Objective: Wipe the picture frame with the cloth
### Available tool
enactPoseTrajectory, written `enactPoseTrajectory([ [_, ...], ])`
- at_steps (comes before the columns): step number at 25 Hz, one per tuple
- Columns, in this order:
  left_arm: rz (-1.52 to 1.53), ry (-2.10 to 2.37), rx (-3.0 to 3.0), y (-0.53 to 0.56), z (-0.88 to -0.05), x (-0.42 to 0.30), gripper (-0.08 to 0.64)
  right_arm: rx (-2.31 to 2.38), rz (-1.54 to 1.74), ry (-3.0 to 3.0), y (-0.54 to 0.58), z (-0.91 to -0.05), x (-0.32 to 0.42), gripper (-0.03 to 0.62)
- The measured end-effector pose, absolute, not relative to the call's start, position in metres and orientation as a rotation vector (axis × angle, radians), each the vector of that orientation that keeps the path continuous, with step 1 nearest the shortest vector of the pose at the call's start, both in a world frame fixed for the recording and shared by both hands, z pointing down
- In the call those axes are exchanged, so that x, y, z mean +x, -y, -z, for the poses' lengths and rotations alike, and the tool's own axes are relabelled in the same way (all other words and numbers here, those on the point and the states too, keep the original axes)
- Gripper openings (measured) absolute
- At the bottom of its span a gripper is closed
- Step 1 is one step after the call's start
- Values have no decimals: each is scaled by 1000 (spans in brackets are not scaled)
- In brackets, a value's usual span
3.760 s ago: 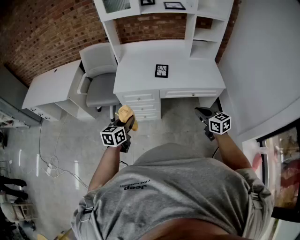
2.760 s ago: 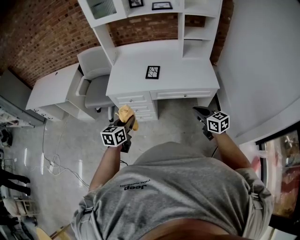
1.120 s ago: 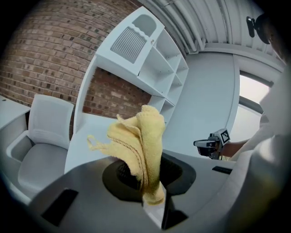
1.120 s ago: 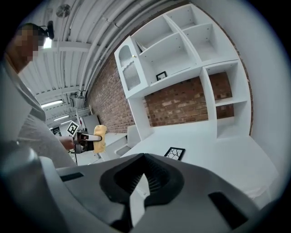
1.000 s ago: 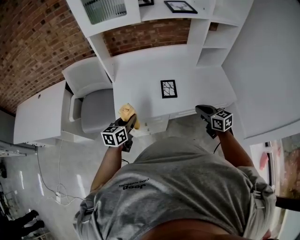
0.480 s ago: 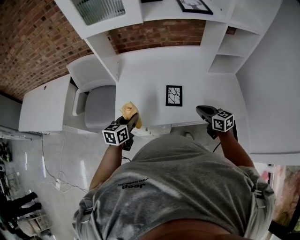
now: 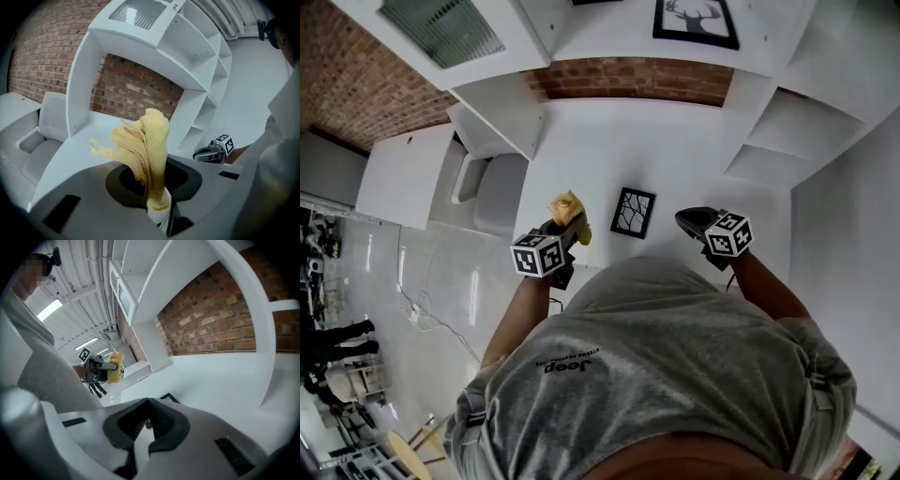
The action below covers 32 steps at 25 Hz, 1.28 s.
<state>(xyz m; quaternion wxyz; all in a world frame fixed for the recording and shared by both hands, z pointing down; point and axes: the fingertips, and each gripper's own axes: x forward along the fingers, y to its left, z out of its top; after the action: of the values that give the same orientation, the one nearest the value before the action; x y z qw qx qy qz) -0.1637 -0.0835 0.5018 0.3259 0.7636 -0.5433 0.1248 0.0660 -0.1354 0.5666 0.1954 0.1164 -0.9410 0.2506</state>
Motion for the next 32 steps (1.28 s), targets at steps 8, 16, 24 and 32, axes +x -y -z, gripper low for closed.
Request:
enactPoseTrajectory([
  [8,-397,1395,1977,102,-513,-152,86,228,-637,2590,149,-595,56,17],
  [16,-430,1179,2069,124,-547,-172,86,402,-583,2486,148,-616,30,17],
  [24,-467,1037,2157,155,-559,-183,86,361,-423,2374,132,-632,4,20],
  [32,-465,1047,2121,147,-565,-180,86,206,-283,2262,122,-665,-6,85],
])
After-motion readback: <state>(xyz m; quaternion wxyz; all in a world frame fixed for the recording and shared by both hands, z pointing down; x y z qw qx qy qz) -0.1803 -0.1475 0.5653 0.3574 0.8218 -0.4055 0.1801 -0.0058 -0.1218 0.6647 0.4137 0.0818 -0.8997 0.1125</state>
